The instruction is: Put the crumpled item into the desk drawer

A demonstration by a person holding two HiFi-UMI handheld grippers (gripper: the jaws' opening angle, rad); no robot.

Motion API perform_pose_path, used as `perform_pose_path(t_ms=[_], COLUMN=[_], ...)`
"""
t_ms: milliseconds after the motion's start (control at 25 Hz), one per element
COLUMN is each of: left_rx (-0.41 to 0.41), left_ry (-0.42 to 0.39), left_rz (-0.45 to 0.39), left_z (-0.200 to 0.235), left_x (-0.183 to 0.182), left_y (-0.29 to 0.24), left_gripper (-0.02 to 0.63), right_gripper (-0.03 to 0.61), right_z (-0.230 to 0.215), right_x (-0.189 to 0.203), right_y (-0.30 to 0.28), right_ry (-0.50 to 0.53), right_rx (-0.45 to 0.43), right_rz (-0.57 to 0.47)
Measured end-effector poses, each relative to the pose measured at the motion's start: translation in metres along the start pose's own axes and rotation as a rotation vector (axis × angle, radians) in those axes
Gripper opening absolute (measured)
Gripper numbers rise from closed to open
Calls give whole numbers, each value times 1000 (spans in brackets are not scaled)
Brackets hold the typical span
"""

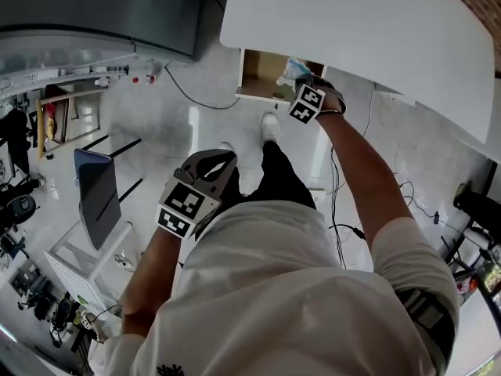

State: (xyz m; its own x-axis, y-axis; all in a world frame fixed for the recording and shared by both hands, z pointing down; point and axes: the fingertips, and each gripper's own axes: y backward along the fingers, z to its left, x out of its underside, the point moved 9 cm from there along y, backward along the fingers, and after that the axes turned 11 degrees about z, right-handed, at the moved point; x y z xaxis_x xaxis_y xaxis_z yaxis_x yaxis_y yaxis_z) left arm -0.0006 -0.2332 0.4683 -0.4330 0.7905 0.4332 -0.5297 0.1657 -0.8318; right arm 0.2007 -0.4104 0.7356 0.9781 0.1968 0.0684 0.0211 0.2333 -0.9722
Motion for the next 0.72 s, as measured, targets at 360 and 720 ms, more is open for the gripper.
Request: perform_pose_path(t_ms=[360,720], left_rx=[-7,-5], left_ry=[111,172], left_rz=[18,23], left_z=[18,22], left_x=[-11,-18], left_y=[-33,-49], left_gripper=[29,29], right_gripper=[32,32], right_z=[-29,-38], right_x=[-6,-7], right_y=[-78,-104], right_ry=[16,83], right_rx=[-33,-64], right_rz=[67,114])
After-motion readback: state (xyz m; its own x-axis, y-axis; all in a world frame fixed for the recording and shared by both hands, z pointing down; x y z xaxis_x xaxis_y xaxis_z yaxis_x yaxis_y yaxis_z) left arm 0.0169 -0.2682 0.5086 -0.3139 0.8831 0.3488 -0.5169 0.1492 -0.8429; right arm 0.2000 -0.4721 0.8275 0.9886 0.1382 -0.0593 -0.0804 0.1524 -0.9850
